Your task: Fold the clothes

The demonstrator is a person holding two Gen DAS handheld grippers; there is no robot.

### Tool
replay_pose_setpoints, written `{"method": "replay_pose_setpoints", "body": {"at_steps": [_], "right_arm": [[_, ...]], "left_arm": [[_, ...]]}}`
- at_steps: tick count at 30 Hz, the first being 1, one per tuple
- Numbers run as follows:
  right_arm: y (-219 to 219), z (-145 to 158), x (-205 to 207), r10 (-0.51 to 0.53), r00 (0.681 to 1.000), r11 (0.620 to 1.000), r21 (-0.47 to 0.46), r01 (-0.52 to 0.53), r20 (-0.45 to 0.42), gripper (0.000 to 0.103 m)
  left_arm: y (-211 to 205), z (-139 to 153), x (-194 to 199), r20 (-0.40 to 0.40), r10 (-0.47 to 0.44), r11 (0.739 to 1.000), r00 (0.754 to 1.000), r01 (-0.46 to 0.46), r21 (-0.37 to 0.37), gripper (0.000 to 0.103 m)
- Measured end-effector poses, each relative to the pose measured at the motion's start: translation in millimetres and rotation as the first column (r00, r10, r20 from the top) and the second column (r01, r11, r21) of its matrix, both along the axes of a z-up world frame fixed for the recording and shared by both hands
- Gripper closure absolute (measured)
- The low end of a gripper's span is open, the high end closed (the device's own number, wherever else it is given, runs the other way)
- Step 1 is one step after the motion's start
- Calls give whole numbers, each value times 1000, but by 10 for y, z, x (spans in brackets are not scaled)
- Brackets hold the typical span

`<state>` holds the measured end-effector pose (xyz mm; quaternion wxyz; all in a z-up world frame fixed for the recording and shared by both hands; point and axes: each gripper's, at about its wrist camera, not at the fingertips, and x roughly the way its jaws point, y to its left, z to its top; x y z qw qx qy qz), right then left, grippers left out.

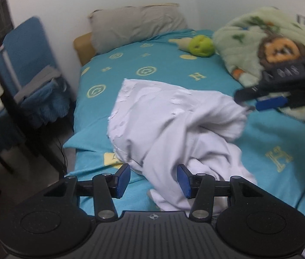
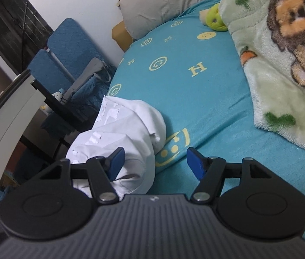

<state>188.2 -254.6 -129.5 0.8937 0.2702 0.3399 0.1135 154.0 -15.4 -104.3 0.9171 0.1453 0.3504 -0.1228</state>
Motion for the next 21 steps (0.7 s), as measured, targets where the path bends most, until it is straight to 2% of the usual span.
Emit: {"method": "replay_pose_setpoints", "body": {"at_steps": [1, 2, 3, 4, 5, 9, 12, 16, 21], "right_arm": [[10, 14, -7, 12, 1000, 1000, 7, -12, 7, 36], [25, 29, -14, 25, 1000, 1000, 11, -25, 16, 36], [52, 49, -23, 41, 999, 999, 10, -41, 28, 36], [78, 69, -31, 58, 998, 998, 8, -58, 40, 36], [108, 87, -38, 75, 996, 997, 4, -75, 52, 35], [272, 131, -68, 149, 986, 988, -56, -145, 78, 35], [354, 137, -76, 156, 984, 984, -103, -147, 82, 35], [252, 144, -75, 62, 993, 995, -82, -54, 102, 35], [-3, 239, -165, -110, 978, 993, -20, 116, 176, 36]], "left_arm": [[33, 14, 30, 0, 11, 1000, 1000, -11, -29, 57], [66, 28, 60, -1, 21, 998, 1000, -21, -57, 70], [99, 42, 89, -2, 32, 996, 999, -32, -86, 78], [131, 56, 119, -4, 42, 993, 999, -42, -115, 95], [164, 70, 149, -5, 53, 988, 999, -53, -143, 100], [301, 344, 56, 102, 62, 945, 993, -26, -326, 102], [355, 542, -82, 210, 52, 913, 976, 39, -407, 102], [367, 735, -234, 315, 32, 866, 949, 131, -482, 102], [335, 814, -314, 359, 1, 821, 933, 205, -533, 102]]}}
